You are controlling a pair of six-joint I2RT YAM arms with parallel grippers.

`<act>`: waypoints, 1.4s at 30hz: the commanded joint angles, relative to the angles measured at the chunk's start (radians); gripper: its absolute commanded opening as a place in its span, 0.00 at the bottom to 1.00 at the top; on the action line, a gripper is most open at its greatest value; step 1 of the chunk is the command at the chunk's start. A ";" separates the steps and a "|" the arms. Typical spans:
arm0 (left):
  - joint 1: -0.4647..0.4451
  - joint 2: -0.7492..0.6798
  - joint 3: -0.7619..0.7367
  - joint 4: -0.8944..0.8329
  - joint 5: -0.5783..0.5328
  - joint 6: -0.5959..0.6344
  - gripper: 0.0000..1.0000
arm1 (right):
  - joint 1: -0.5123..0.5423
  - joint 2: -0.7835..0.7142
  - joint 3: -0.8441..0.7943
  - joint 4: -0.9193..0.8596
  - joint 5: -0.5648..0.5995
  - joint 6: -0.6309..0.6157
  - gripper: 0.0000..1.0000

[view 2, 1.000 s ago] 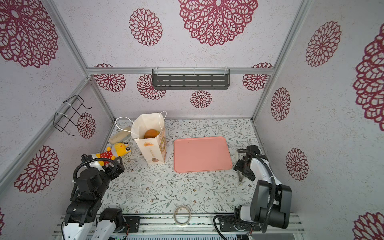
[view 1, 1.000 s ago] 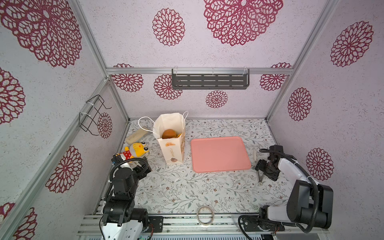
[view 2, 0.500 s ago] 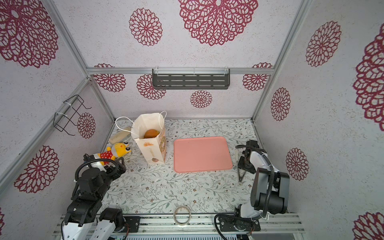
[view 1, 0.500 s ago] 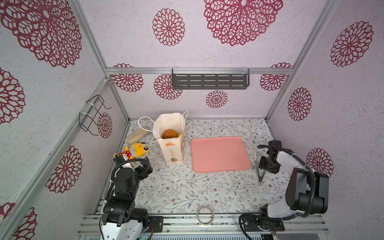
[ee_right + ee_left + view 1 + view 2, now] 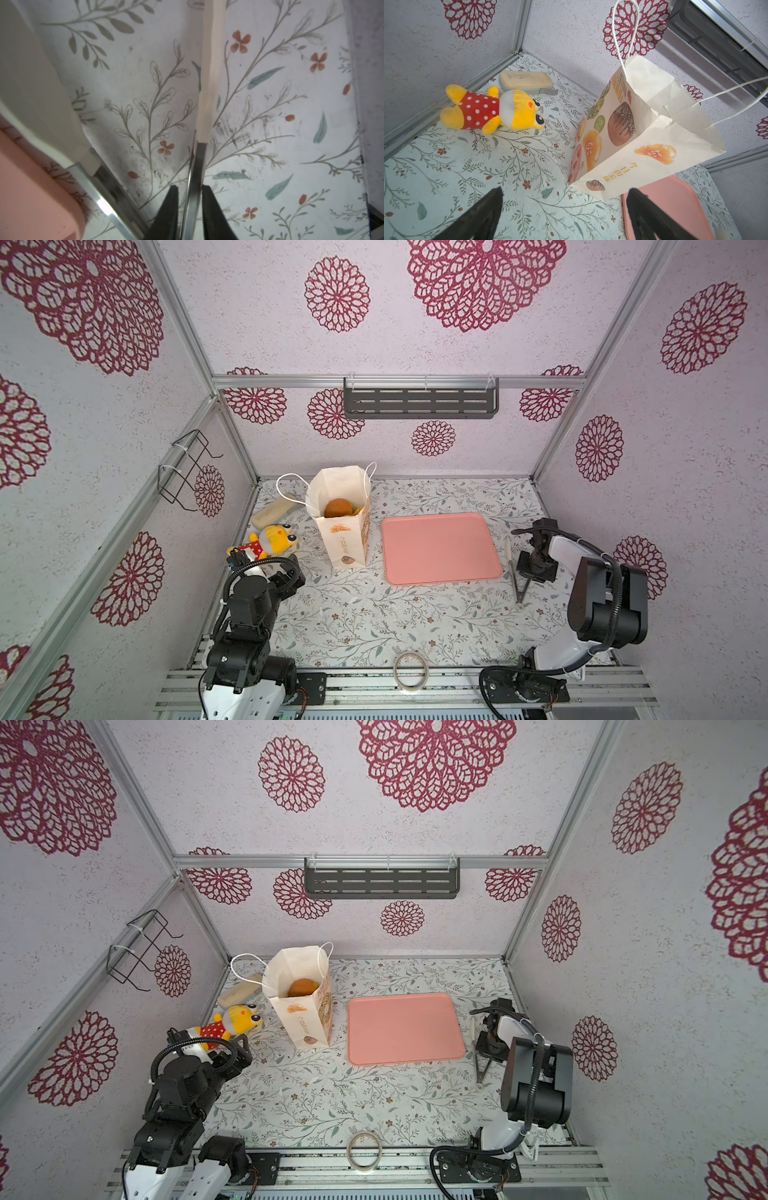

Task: Take the fake bread out of the paper bag
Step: 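Lift the tongs with the right gripper and raise them above the table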

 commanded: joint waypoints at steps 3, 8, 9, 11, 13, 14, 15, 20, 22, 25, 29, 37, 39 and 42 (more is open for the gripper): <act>-0.009 -0.013 -0.008 -0.003 -0.009 0.001 0.97 | -0.003 0.029 0.067 0.013 0.019 -0.013 0.08; -0.011 -0.008 -0.006 -0.002 -0.011 0.002 0.97 | -0.004 0.085 0.151 0.020 0.047 -0.038 0.00; -0.010 -0.007 -0.006 -0.003 -0.011 0.003 0.97 | -0.005 0.100 0.175 0.022 0.052 -0.043 0.00; -0.010 -0.004 -0.006 -0.002 -0.011 0.003 0.97 | -0.006 0.125 0.222 0.031 0.060 -0.055 0.00; -0.011 -0.002 -0.006 -0.002 -0.009 0.003 0.97 | -0.007 0.157 0.278 0.029 0.075 -0.062 0.00; -0.010 0.001 -0.006 -0.002 -0.009 0.003 0.97 | -0.007 0.180 0.313 0.025 0.085 -0.067 0.00; -0.011 0.001 -0.005 -0.002 -0.010 0.004 0.97 | -0.009 0.204 0.349 0.020 0.091 -0.070 0.00; -0.012 0.013 -0.006 0.000 -0.015 0.008 0.97 | -0.012 0.326 0.519 -0.002 0.089 -0.068 0.00; -0.011 0.021 -0.004 -0.001 -0.019 0.011 0.97 | -0.012 0.373 0.578 -0.008 0.082 -0.059 0.01; -0.012 0.031 -0.002 -0.003 -0.019 0.013 0.97 | -0.012 0.436 0.642 -0.010 0.067 -0.054 0.04; -0.012 0.030 0.000 -0.006 -0.022 0.013 0.97 | -0.012 0.487 0.701 -0.023 0.079 -0.054 0.14; -0.012 0.027 -0.006 0.002 -0.016 0.006 0.97 | -0.015 0.393 0.688 -0.015 0.073 -0.076 0.65; -0.012 0.030 -0.005 0.001 -0.012 0.005 0.97 | -0.018 0.345 0.652 0.004 0.030 -0.093 0.69; -0.013 0.024 -0.004 0.002 -0.011 0.003 0.97 | -0.018 0.237 0.502 0.146 -0.106 -0.174 0.74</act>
